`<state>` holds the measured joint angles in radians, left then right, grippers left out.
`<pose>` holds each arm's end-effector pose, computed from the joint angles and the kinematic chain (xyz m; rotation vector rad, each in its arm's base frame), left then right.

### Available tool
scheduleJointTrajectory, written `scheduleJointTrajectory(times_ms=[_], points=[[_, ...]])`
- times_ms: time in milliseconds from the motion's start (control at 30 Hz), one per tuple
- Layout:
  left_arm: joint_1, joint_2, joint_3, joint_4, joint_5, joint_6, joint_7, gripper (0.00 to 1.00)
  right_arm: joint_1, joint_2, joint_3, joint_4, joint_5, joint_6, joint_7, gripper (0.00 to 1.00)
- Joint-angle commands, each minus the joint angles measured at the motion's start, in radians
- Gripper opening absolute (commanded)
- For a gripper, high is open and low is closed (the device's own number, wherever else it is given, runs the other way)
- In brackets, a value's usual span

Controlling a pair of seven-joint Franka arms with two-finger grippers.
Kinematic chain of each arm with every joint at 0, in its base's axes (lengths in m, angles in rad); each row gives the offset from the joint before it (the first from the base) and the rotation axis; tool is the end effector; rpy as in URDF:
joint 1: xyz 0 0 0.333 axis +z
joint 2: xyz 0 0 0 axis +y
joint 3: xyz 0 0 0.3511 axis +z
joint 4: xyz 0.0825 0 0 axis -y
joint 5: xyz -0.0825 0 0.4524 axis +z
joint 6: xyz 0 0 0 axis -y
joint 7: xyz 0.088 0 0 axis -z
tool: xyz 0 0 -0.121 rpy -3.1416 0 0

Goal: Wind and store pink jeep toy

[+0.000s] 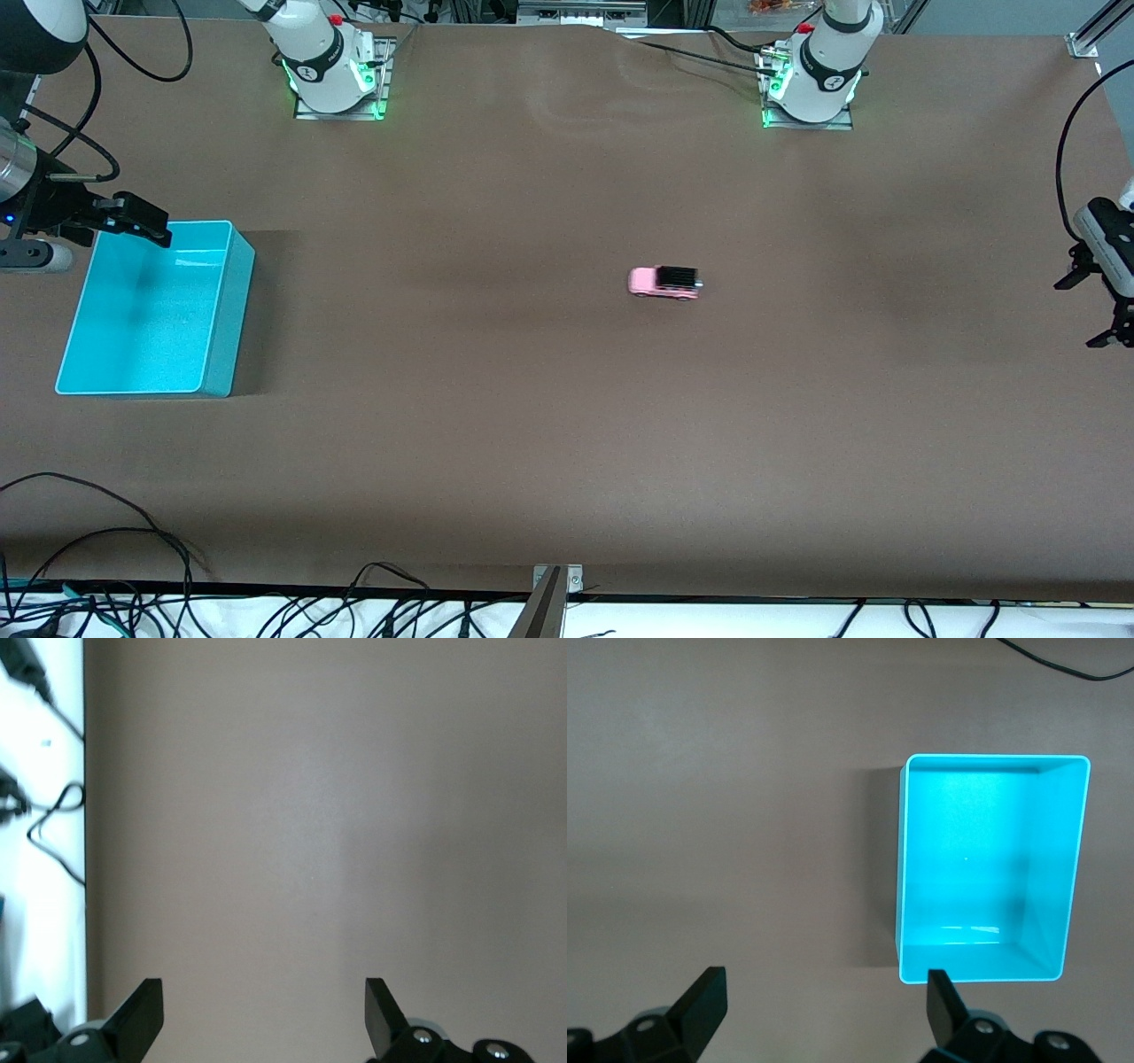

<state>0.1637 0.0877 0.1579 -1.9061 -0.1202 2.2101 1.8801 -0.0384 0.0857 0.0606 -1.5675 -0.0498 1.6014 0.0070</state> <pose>0.6392 0.2050 0.4667 -2.1787 2.0284 -0.2675 0.6515 0.0071 0.5956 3.0952 0.0277 -0.0789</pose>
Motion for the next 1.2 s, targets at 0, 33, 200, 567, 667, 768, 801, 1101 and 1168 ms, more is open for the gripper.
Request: scheduleJointTrajectory(times_ms=[0, 33, 200, 567, 667, 768, 801, 1101, 1168], points=[[-0.013, -0.065, -0.009, -0.019, 0.092, -0.069, -0.246, 1.0, -0.001, 0.009, 0.007, 0.03, -0.01, -0.02, 0.013, 1.0], [-0.015, -0.071, -0.015, -0.018, 0.112, -0.085, -0.298, 1.0, -0.001, 0.009, 0.007, 0.03, -0.01, -0.02, 0.013, 1.0], [-0.015, -0.103, -0.05, -0.016, 0.182, -0.168, -0.522, 1.0, -0.001, 0.009, 0.007, 0.03, -0.01, -0.02, 0.013, 1.0], [-0.016, -0.135, -0.103, -0.016, 0.29, -0.221, -0.651, 1.0, 0.0, 0.009, 0.007, 0.03, -0.01, -0.02, 0.013, 1.0], [-0.015, -0.137, -0.106, -0.016, 0.29, -0.221, -0.656, 1.0, -0.001, 0.009, 0.007, 0.03, -0.01, -0.02, 0.013, 1.0], [-0.012, -0.137, -0.104, -0.016, 0.278, -0.221, -0.659, 1.0, 0.0, 0.009, 0.007, 0.03, -0.01, -0.02, 0.013, 1.0], [-0.009, -0.137, -0.104, -0.016, 0.265, -0.221, -0.659, 1.0, 0.0, 0.009, 0.007, 0.03, -0.01, -0.02, 0.013, 1.0], [-0.006, -0.149, -0.101, -0.017, 0.234, -0.231, -0.74, 1.0, 0.0, 0.009, 0.007, 0.03, -0.01, -0.02, 0.011, 1.0], [-0.004, -0.151, -0.101, -0.021, 0.234, -0.233, -0.748, 1.0, 0.0, 0.009, 0.007, 0.03, -0.01, -0.02, 0.011, 1.0]])
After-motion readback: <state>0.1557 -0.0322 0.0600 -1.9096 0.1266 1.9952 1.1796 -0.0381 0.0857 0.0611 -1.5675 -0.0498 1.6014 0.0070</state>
